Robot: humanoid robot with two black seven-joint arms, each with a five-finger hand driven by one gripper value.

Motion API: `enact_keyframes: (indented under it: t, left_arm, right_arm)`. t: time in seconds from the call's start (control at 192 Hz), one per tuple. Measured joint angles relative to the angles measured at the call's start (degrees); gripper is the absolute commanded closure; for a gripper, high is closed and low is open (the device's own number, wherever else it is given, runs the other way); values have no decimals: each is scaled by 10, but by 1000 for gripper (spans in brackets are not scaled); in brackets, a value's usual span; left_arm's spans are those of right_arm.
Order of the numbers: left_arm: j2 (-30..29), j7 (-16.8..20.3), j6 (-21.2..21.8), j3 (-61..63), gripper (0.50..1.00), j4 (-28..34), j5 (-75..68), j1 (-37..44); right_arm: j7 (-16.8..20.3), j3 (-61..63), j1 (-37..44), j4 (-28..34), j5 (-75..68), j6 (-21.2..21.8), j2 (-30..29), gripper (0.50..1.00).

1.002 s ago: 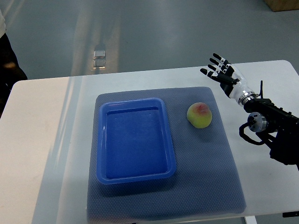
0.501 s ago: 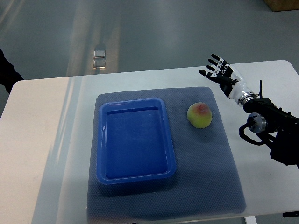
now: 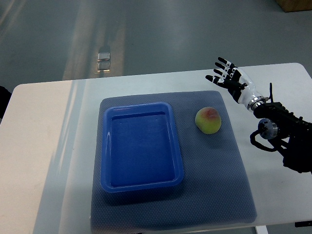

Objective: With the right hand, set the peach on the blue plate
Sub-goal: 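Reach the right hand toward the peach, fingers open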

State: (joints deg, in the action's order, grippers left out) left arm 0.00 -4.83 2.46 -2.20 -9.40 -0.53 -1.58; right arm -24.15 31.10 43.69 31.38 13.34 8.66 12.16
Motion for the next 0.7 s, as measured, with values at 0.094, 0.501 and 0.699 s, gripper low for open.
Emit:
enact_keyframes:
  t: [0.094, 0.501, 0.699]
  left_arm:
    - [0, 0, 0, 1, 500, 0, 0, 0]
    - [0, 0, 0, 2, 500, 0, 0, 0]
    - [0, -1, 0, 3, 500, 1, 0, -1]
  right_arm:
    - [0, 0, 1, 0, 4, 1, 4, 574]
    - [1, -6, 11, 4, 118, 67, 44, 574]
    - [-13, -7, 33, 23, 257, 155, 86, 574]
